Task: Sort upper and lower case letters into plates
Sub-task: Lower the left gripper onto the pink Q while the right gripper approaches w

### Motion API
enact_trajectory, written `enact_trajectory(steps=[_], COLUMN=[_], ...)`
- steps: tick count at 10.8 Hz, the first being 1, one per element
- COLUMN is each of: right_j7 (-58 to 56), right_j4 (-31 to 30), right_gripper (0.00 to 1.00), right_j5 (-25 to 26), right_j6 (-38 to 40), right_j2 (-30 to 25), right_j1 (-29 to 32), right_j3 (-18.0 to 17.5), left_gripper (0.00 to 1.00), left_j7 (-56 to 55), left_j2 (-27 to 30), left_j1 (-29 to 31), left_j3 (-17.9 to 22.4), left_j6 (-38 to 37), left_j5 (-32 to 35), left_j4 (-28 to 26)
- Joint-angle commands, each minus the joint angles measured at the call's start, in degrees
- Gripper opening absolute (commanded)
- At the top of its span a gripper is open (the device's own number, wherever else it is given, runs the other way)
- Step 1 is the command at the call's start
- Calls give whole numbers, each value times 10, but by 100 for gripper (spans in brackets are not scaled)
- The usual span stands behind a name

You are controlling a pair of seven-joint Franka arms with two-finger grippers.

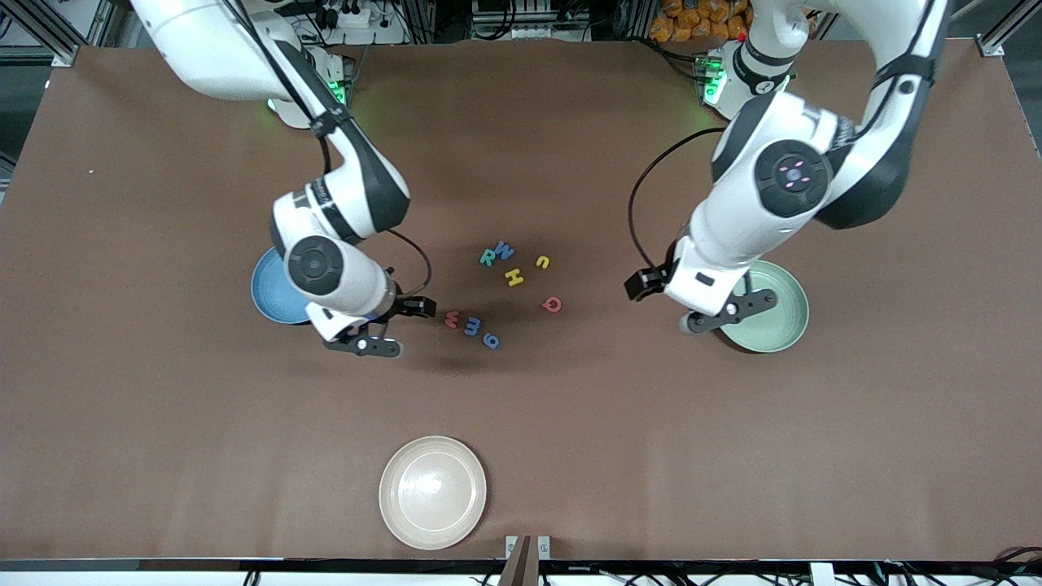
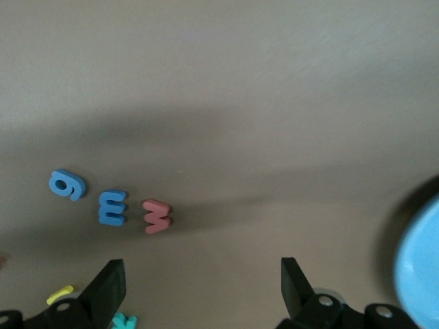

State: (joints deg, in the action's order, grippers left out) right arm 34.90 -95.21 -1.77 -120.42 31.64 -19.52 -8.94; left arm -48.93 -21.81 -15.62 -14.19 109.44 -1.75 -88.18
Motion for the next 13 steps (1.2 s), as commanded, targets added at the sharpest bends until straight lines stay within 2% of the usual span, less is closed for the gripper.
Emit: enact_trajectory(steps=[1,6,10,13], right_j7=[22,23,38,65], right_j4=[7,2,-26,-40], right_gripper=[100,100,100,100], right_j5=[17,34,36,36], right_j6=[-41,-74,-119,-139], right_j2=[32,59,68,72], right_j1=[-19,-31,-38,-38], right_j3=[0,0,0,0], left_gripper=[100,100,100,100], left_j7=[-89,-271,-358,-404], left_j2=[-41,-113,-145,-175], left_j1=[-27,-83,-108,-129], left_j3=[3,4,5,9], left_j6=[34,131,187,223], left_j5=[-7,40,90,94], left_j4=[9,2,-21,-23])
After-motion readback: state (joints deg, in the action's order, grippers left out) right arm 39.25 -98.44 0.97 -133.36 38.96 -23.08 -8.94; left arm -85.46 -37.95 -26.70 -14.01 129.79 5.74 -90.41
